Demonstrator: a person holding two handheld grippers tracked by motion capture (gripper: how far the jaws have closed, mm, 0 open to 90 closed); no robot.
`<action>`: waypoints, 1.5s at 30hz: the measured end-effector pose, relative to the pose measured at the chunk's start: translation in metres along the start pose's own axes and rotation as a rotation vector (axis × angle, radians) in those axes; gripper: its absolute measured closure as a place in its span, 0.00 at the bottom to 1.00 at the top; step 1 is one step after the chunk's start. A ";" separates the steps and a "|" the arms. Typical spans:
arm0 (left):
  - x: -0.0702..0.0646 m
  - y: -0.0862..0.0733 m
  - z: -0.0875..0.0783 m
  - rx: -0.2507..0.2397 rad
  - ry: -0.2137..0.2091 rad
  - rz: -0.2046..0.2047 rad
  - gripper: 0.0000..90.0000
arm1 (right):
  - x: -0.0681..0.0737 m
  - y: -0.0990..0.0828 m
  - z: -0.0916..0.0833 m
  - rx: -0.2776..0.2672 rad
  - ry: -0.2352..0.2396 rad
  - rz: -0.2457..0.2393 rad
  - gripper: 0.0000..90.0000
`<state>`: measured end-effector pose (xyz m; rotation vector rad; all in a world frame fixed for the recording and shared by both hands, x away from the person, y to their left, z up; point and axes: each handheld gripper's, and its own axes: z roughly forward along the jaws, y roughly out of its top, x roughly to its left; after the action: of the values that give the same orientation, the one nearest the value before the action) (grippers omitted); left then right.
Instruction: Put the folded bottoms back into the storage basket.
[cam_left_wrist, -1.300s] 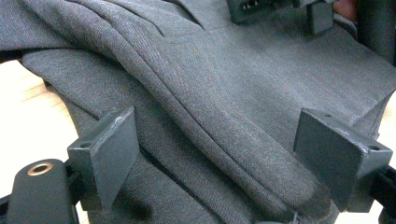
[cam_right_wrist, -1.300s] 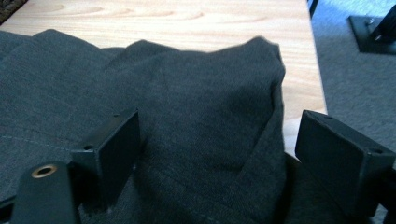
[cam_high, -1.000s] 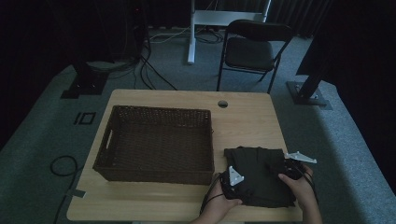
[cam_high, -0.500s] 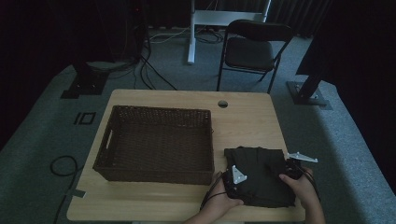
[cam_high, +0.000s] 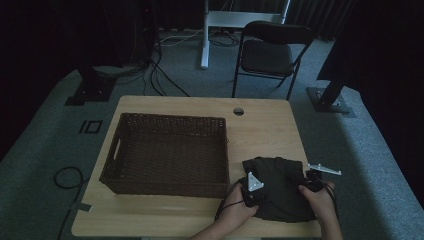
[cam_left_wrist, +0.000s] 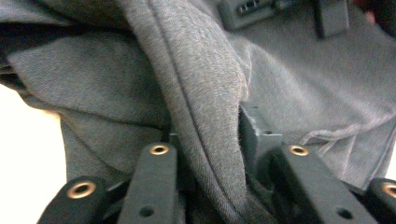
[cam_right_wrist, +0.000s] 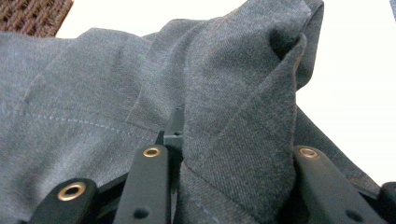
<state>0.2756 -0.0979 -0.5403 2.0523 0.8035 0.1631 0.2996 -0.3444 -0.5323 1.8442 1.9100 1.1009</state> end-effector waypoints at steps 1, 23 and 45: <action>0.000 0.000 0.000 0.000 0.000 0.000 0.80 | 0.000 0.001 -0.001 -0.003 0.000 0.009 0.73; -0.001 0.047 -0.038 -0.075 -0.040 0.027 0.82 | 0.012 0.030 -0.045 -0.107 0.073 0.039 0.75; 0.010 0.101 -0.093 -0.177 -0.009 0.075 0.83 | 0.047 0.088 -0.081 -0.220 0.151 0.019 0.75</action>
<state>0.2945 -0.0660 -0.4075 1.9154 0.6825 0.2571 0.3040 -0.3358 -0.4045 1.7055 1.7680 1.4306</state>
